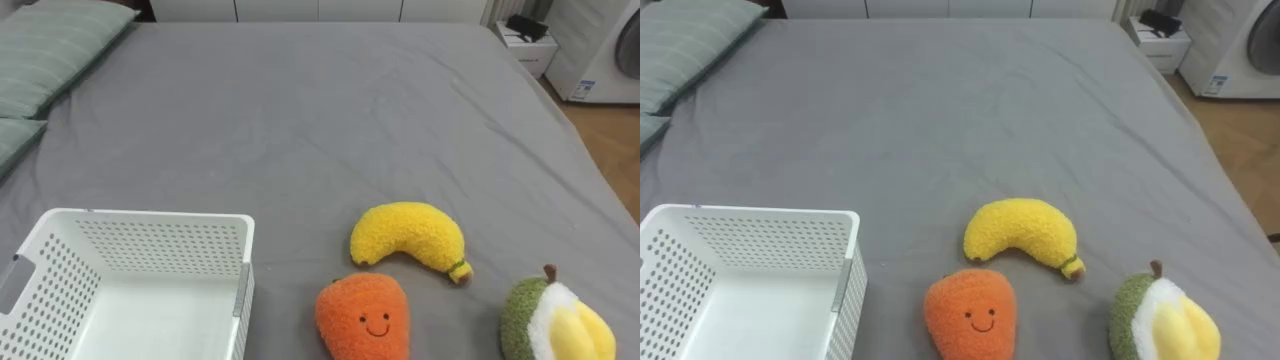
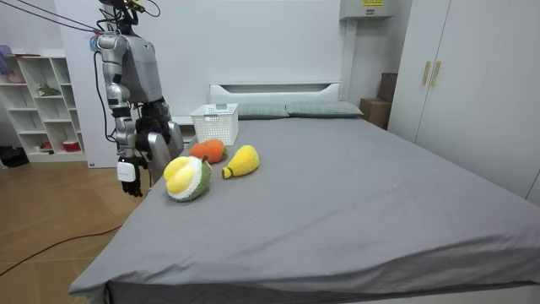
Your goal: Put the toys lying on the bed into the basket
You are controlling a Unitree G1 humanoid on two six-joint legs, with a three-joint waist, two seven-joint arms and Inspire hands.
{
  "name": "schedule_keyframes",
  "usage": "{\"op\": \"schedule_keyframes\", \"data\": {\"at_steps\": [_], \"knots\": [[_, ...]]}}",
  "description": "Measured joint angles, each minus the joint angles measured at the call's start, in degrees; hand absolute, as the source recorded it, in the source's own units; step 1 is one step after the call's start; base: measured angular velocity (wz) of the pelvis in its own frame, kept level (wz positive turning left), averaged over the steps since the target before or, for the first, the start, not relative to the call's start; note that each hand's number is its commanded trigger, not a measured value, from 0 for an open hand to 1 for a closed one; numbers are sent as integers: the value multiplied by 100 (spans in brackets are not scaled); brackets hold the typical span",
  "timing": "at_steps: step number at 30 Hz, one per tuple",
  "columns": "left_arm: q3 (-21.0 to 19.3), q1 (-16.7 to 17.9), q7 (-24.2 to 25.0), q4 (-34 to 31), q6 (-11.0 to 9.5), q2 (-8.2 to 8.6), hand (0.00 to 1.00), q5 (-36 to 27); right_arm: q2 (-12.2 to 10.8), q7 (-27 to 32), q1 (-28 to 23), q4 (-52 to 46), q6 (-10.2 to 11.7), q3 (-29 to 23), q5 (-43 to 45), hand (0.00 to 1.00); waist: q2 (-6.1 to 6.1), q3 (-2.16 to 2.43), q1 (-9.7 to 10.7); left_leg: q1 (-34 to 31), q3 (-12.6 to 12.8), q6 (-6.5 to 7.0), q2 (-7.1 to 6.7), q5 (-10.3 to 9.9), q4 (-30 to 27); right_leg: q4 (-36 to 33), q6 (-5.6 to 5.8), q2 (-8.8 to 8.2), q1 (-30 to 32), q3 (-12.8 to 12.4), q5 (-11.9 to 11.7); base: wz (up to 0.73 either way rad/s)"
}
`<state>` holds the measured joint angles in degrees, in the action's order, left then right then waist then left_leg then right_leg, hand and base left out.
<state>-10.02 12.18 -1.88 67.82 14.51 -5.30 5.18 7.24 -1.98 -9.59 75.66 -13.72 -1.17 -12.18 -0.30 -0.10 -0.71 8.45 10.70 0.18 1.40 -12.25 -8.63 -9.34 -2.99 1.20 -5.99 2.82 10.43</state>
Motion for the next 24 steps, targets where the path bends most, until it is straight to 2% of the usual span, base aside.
{"op": "schedule_keyframes", "data": {"at_steps": [4,11,24], "knots": [[-106,-16,-17,40,-14,-4,0,3,0,-63,6,4,2,0,16,0,-12,-11,-38,-10,29,2,0,-1,0,-45,2,4,50,-40,2,-5],[-55,-17,-145,-54,-38,-15,0,2,0,1,55,-1,3,183,48,0,-27,-10,-96,-87,11,5,-4,-1,-9,-40,4,-1,96,2,1,0],[-73,87,-141,43,-82,-19,0,-5,-14,0,52,108,12,145,-133,0,-62,-10,-73,-99,1,7,-3,-1,-93,-37,18,-15,81,26,13,0]]}}
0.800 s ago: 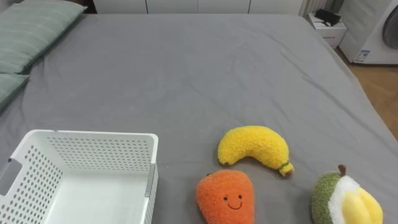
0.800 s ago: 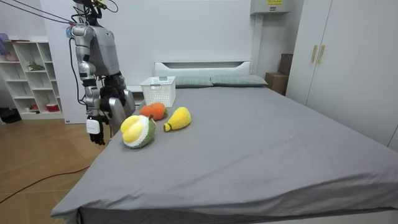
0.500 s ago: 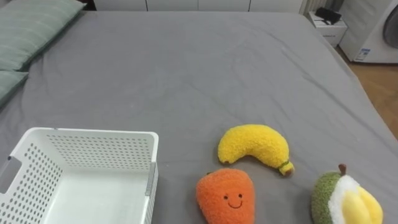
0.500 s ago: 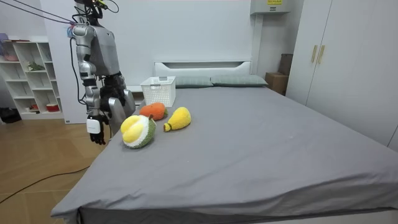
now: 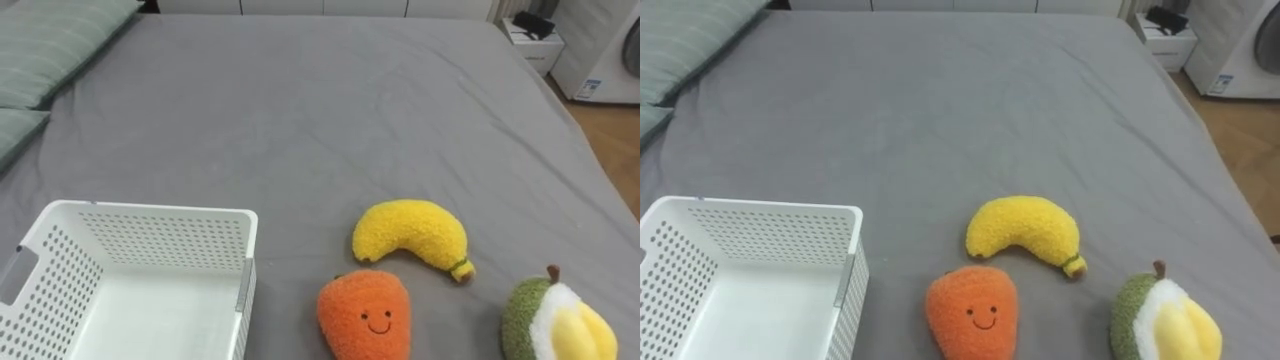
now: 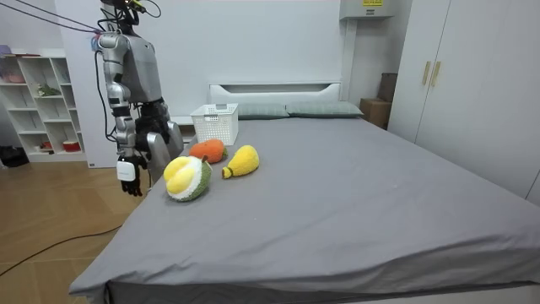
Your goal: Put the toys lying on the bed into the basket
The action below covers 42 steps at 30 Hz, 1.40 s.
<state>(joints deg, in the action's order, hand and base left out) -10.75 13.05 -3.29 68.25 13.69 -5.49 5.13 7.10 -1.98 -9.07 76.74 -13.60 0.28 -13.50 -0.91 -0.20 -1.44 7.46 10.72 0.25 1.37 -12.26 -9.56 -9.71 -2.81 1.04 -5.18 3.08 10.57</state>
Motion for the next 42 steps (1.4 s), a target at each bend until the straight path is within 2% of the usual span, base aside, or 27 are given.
{"op": "schedule_keyframes", "data": {"at_steps": [5,7,12,14,16,19,22,25,27,29,33,34,35,37,39,42], "knots": [[-300,101,-54,-17,2,-13,0,3,-14,57,-38,102,-13,-435,-266,0,-63,8,143,-27,-11,0,2,0,-2,1,-3,-3,-20,4,-1,4],[-384,110,-145,-28,4,-28,0,5,-16,147,-167,110,-23,-794,-712,0,-87,8,233,17,-61,1,-1,-1,2,14,-2,-2,-86,26,-2,9],[-636,154,-153,-87,-34,-45,0,9,10,537,-168,-5,-3,-1692,-1087,0,-118,9,411,93,-20,1,6,-1,33,-8,-11,12,-93,-23,-4,-8],[-720,160,-154,-151,-63,-80,0,-32,31,695,-178,-235,89,-1977,-1251,0,-157,8,466,105,17,1,9,-2,48,-17,-11,15,-100,-53,-4,-8],[-767,167,-155,-301,-130,-201,0,-69,44,977,-230,-756,171,-2317,-1343,0,-233,8,563,123,28,3,7,-3,84,-13,-9,15,-121,-62,-5,0],[-890,183,-271,-376,-248,-269,0,-96,108,1477,-204,-1626,257,-2641,-1317,0,-232,13,571,115,93,7,2,-4,84,-39,8,26,-42,-149,-32,-14],[-919,195,-428,-421,-386,-291,0,-90,131,1875,-195,-2577,422,-2639,-1311,0,-249,15,573,73,175,11,-1,-6,84,-96,14,30,62,-201,-35,-14],[-919,206,-531,-413,-418,-287,0,-93,144,2261,-82,-3274,512,-2640,-1288,0,-270,37,568,43,177,12,-3,-6,84,-100,14,30,117,-226,-36,-1],[-918,218,-541,-410,-447,-284,0,-80,146,2469,16,-3535,654,-2640,-1285,0,-270,37,564,28,178,13,-3,-5,81,-97,15,37,132,-257,-37,0],[-841,251,-570,-412,-456,-282,0,-61,145,2633,57,-3904,665,-2619,-1287,0,-267,40,540,21,177,13,-3,-5,81,-97,16,37,141,-259,-37,0],[-630,285,-605,-477,-463,-268,0,-63,149,2899,63,-4835,822,-2443,-1246,0,-207,43,477,-22,173,13,-4,-5,81,-97,17,35,184,-248,-36,0],[-565,282,-605,-486,-503,-262,0,-62,150,2940,65,-5023,869,-2333,-1085,0,-191,53,444,-52,175,15,-4,-3,79,-102,17,33,209,-216,-37,0],[-519,276,-604,-489,-523,-253,0,-60,150,2945,65,-5225,872,-2214,-989,0,-191,83,435,-72,174,19,-4,1,75,-102,16,31,223,-208,-38,0],[-482,278,-603,-491,-532,-229,0,-59,147,2919,63,-5467,875,-2063,-854,0,-166,95,420,-69,174,21,-4,4,74,-94,16,31,215,-205,-38,0],[-482,290,-585,-508,-539,-207,0,-59,147,2865,63,-5677,875,-1961,-741,0,-175,88,391,-57,173,22,-4,5,74,-105,16,31,195,-205,-40,0],[-459,290,-502,-485,-562,-191,0,-73,133,2803,65,-6045,887,-1853,-127,0,-164,65,348,-58,168,28,-7,10,72,-88,18,21,188,-172,-39,2]]}}
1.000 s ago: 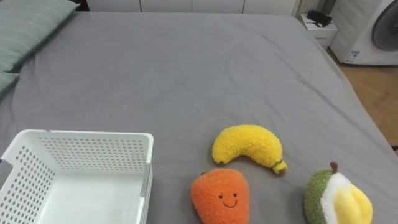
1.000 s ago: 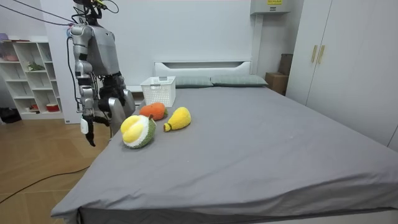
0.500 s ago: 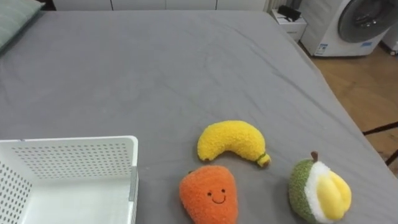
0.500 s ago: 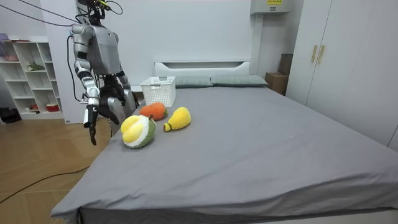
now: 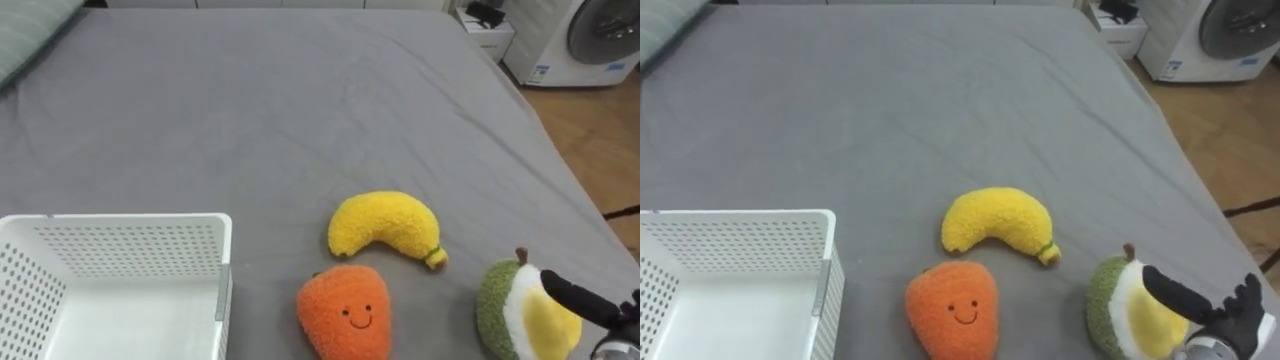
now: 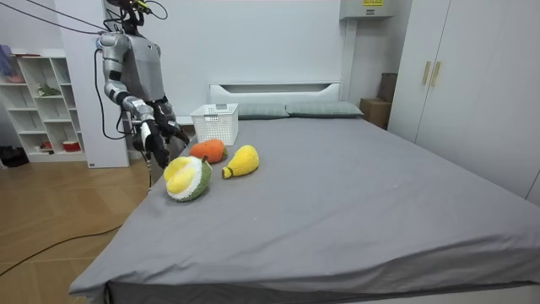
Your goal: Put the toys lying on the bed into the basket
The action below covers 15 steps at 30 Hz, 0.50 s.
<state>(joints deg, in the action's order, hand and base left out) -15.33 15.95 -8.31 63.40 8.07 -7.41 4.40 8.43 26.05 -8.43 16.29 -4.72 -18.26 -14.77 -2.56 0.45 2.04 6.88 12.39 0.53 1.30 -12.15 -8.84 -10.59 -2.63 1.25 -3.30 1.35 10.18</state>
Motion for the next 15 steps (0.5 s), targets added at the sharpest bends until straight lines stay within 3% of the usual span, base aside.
{"op": "schedule_keyframes", "data": {"at_steps": [1,6,15], "knots": [[38,0,1,29,-11,5,0,-15,2,-8,0,-133,5,67,305,0,-16,-25,-42,-2,0,0,-1,0,-2,12,2,-1,5,2,2,0],[235,-18,0,80,-11,1,0,-26,19,-174,1,-484,42,393,1496,0,-7,-44,-88,-18,4,0,3,0,-26,-8,3,-2,20,-30,3,0],[306,3,16,73,-8,-2,0,-8,21,-530,-8,-575,46,649,1955,0,3,-43,-97,-45,-15,0,3,-2,-21,4,3,-5,23,20,2,0]]}}
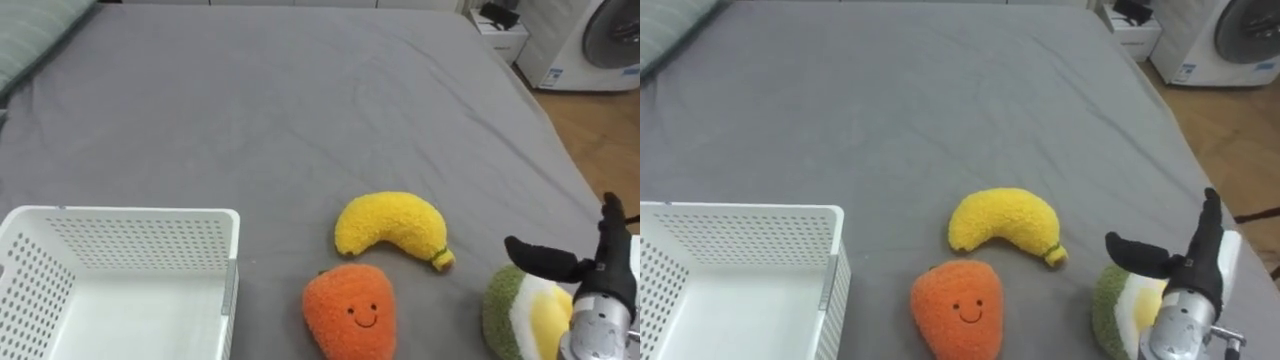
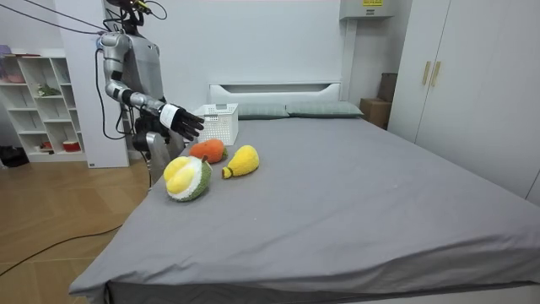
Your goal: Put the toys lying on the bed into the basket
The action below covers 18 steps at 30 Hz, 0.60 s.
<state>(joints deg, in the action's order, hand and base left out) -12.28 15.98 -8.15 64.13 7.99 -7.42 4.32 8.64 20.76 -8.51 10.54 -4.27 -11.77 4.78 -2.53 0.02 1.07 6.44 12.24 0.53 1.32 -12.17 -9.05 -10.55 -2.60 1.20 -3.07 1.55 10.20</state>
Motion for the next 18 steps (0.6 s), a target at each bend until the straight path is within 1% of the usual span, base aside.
{"op": "schedule_keyframes", "data": {"at_steps": [3,5,6,7,8,10,12,13,14,15,16,17,18], "knots": [[-13,5,-1,-24,9,1,0,32,9,-193,-5,60,-5,126,341,0,-2,9,-7,-17,-2,0,1,0,4,-3,-1,-2,13,14,-1,0],[-37,10,-12,-96,23,-3,0,26,20,-386,-2,233,-4,197,610,0,-23,20,12,-20,-26,0,0,0,3,-3,-3,-4,8,26,-3,4],[-61,11,-22,-151,27,-8,0,25,30,-542,-1,440,-22,213,735,0,-48,33,-1,-25,-41,0,-1,0,1,-3,-4,-6,4,35,-3,5],[-77,15,-23,-182,35,-8,0,25,31,-700,-4,601,-92,214,806,0,-61,37,-14,-27,-46,0,-2,0,-4,-4,-4,-8,4,39,-3,0],[-79,15,-23,-183,42,-10,0,22,30,-774,-4,687,-110,216,881,0,-68,36,-14,-28,-51,0,-2,0,-7,-4,-4,-8,5,39,-3,0],[-81,31,-23,-186,104,-27,0,-7,31,-985,-28,879,-242,245,981,0,-83,36,-11,-29,-57,0,-3,0,-13,-6,-4,-9,5,38,-3,0],[-117,45,-23,-202,157,-25,0,29,37,-1096,-65,1007,-285,237,1196,0,-88,45,10,-31,-51,0,-3,0,-27,-3,-4,-10,4,38,-3,0],[-169,63,-23,-229,185,-26,0,33,46,-1141,-71,1191,-287,227,1363,0,-102,61,6,-28,-52,0,-3,0,-30,5,-4,-11,-4,39,-3,0],[-223,61,-23,-229,197,-23,0,38,46,-1155,-70,1299,-293,216,1461,0,-108,65,4,-16,-60,0,-3,0,-30,12,-4,-12,-15,38,-3,0],[-276,69,-25,-228,219,-23,0,39,47,-1171,-71,1508,-324,205,1653,0,-104,59,0,23,-76,0,-3,0,-27,28,-4,-12,-69,43,-3,8],[-279,83,-26,-225,260,-40,0,39,49,-1183,-68,1799,-332,203,1826,0,-99,85,11,39,-127,1,-5,0,-27,77,-2,-17,-119,86,-12,11],[-278,78,-26,-225,274,-52,0,40,51,-1199,-67,1934,-333,193,1870,0,-108,102,19,47,-143,1,-7,0,-27,78,-2,-20,-131,101,-12,12],[-280,61,-25,-224,297,-75,0,36,55,-1230,-59,2217,-328,160,1940,0,-124,95,9,90,-151,1,-3,0,-26,84,-3,-19,-181,114,-11,7]]}}
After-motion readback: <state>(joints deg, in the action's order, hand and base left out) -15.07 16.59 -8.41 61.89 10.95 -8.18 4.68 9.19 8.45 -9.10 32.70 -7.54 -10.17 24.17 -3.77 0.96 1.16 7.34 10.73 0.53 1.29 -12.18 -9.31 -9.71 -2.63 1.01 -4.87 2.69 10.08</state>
